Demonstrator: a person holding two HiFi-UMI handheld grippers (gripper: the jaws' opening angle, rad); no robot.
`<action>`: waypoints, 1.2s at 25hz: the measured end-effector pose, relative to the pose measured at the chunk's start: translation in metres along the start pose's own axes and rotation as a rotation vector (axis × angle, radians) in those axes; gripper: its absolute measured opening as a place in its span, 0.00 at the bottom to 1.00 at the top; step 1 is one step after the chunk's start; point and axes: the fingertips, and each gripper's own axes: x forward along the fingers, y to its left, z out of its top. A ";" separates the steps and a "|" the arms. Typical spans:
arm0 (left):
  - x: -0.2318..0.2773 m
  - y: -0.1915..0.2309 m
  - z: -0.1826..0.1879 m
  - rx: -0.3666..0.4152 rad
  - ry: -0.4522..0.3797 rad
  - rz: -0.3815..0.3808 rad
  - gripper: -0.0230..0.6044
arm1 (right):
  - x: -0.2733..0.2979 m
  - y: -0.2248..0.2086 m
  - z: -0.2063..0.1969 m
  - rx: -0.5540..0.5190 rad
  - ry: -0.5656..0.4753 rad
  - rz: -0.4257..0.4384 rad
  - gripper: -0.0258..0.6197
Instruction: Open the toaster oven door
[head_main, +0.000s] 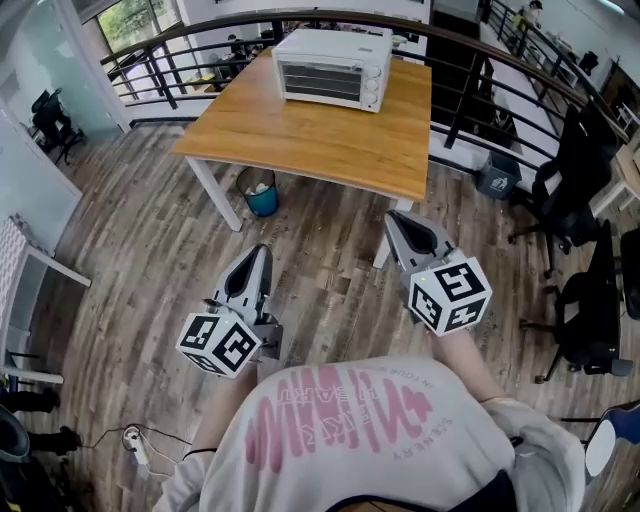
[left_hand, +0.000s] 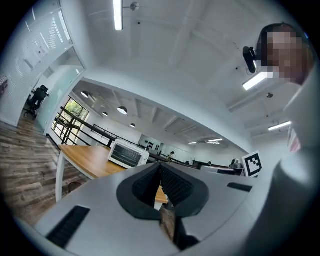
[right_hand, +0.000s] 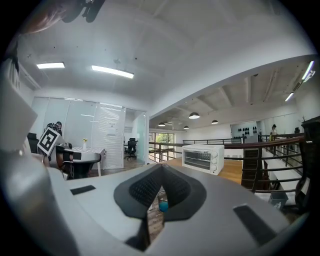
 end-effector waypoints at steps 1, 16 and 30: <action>0.000 0.003 0.002 0.002 -0.003 -0.001 0.07 | 0.003 0.000 0.002 0.000 -0.005 -0.001 0.05; -0.015 0.035 0.000 -0.070 -0.034 0.012 0.07 | 0.033 0.023 -0.016 0.027 0.034 0.041 0.05; -0.013 0.055 -0.014 -0.064 0.038 0.080 0.07 | 0.056 0.022 -0.030 0.074 0.064 0.078 0.05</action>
